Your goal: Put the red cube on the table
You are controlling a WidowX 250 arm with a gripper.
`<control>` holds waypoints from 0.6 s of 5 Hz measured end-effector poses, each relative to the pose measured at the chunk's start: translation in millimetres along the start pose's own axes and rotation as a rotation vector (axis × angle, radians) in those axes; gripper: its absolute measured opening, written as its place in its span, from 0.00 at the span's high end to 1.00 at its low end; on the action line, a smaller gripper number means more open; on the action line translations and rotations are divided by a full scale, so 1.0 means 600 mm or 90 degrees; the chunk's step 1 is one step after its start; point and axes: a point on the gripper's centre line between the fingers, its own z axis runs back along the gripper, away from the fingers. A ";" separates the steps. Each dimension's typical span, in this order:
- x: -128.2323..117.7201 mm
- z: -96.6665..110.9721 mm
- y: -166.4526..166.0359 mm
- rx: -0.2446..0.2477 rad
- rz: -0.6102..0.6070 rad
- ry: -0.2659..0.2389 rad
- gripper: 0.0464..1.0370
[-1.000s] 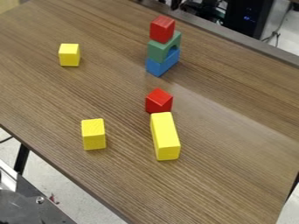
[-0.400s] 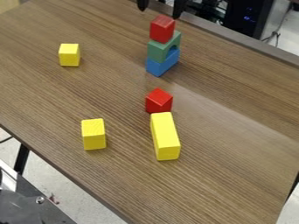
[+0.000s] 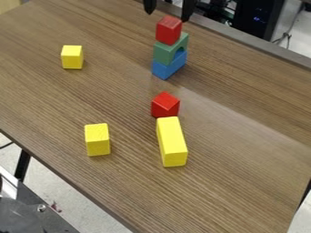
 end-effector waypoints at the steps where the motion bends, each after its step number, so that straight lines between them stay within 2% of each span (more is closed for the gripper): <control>1: -0.005 -0.006 -0.001 -0.003 0.003 0.005 0.07; 2: -0.009 -0.014 0.000 -0.004 0.010 0.009 0.35; 3: -0.009 -0.018 -0.001 -0.004 0.011 0.006 0.57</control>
